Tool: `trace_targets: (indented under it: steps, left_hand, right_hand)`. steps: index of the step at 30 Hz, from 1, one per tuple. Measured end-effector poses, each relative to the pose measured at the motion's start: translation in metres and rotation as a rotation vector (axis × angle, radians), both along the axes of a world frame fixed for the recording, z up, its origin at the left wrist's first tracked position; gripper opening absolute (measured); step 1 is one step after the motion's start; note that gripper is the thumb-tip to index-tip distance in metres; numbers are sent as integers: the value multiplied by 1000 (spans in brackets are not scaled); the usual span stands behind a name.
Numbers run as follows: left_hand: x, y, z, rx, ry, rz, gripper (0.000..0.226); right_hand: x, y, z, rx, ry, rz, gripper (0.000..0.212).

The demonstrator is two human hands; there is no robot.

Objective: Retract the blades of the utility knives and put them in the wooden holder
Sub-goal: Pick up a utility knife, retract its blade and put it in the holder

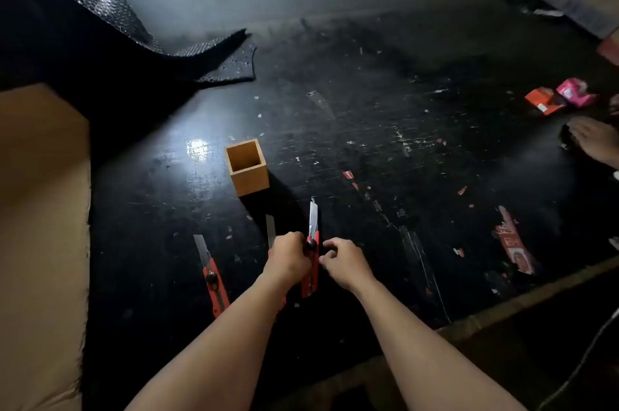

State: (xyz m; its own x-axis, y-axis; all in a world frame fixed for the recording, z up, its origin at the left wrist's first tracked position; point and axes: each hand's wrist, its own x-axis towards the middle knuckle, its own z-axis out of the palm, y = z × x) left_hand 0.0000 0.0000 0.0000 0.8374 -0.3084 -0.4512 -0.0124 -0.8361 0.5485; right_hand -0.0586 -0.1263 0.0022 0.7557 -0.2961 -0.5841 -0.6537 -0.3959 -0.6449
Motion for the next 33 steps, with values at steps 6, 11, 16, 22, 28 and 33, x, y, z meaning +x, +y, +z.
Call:
trace_targets:
  steps: [6, 11, 16, 22, 28, 33]
  left_hand:
    - [-3, -11, 3, -99, 83, 151, 11]
    - [-5, -14, 6, -182, 113, 234, 29]
    - [-7, -15, 22, -352, 111, 347, 42]
    - [12, 6, 60, -638, 130, 424, 48]
    - [42, 44, 123, -855, 155, 422, 47]
    - [54, 76, 180, -982, 97, 419, 43]
  right_hand:
    - [1, -2, -24, 164, -54, -160, 35]
    - [5, -5, -6, 279, -76, -215, 34]
    - [9, -12, 11, 262, -139, -217, 32]
    - [23, -5, 62, 296, -285, -169, 35]
    - [54, 19, 126, 348, -476, -82, 33]
    - [80, 40, 172, 434, -598, 40, 33]
